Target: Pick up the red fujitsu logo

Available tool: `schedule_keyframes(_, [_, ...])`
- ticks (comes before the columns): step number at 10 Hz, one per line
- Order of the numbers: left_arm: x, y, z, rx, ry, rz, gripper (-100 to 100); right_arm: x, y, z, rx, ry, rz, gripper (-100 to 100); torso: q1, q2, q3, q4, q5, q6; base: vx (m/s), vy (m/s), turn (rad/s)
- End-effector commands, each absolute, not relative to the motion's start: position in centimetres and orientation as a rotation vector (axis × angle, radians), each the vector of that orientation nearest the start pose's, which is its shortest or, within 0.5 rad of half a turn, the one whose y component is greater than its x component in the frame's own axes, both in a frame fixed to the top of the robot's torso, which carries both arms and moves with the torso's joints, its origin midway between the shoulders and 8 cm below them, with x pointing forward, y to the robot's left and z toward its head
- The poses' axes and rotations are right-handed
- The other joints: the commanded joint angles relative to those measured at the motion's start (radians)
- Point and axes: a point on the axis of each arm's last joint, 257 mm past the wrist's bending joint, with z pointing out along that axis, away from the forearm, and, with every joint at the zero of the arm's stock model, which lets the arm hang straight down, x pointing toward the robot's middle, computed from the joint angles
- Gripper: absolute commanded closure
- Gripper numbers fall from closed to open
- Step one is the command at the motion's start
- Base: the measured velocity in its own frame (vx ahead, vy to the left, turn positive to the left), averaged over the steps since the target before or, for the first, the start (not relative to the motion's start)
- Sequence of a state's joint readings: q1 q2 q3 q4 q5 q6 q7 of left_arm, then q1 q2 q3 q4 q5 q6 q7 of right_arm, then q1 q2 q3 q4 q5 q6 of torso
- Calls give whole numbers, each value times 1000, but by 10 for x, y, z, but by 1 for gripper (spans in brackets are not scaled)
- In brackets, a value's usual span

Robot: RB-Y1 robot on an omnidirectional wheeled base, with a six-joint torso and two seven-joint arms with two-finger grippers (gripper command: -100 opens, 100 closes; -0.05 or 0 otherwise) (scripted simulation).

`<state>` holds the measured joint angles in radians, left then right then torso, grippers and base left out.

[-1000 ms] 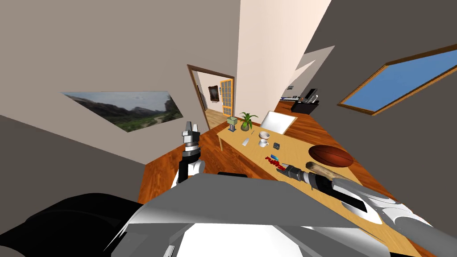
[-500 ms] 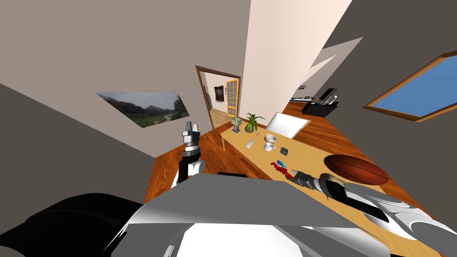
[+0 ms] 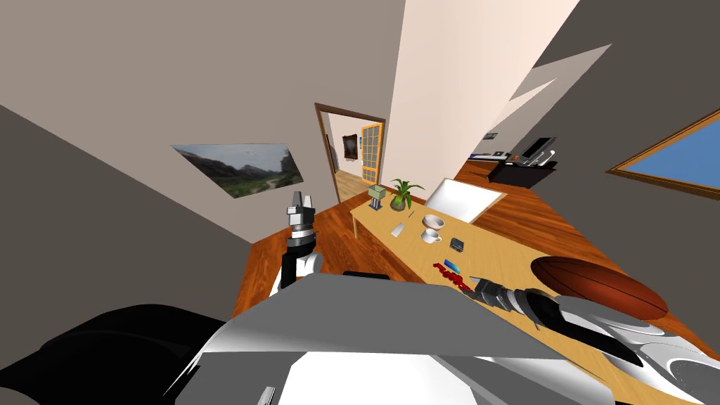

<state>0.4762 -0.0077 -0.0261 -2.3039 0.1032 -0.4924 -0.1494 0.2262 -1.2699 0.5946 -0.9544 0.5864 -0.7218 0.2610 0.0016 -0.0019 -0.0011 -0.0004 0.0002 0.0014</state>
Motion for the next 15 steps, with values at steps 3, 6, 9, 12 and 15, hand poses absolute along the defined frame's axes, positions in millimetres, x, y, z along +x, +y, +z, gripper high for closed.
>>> schedule_keyframes(3, [341, 280, 41, -648, 556, -1272, 0, 164, -600, -443, -755, 2671, 79, -100, 0, 0, 0, 0, 0, -1, 24, 10, 142])
schedule_keyframes(6, [341, 280, 41, -648, 556, -1272, 0, 132, -621, -453, -800, 2749, 36, -100, 1, -4, -2, -1, 0, -1, 73, 17, 165])
schedule_keyframes(9, [341, 280, 41, -648, 556, -1272, 0, 107, -628, -463, -848, 2801, 31, -100, 2, -1, -1, 0, 0, 0, 33, 22, 109])
schedule_keyframes(12, [341, 280, 41, -648, 556, -1272, 0, 78, -636, -474, -890, 2862, 23, -100, 1, 1, 0, 0, 0, -1, 22, 10, 93])
schedule_keyframes(15, [341, 281, 41, -648, 556, -1271, 0, 77, -635, -477, -896, 2868, 24, 0, 1, 0, 0, 0, 0, 0, 26, 12, 72])
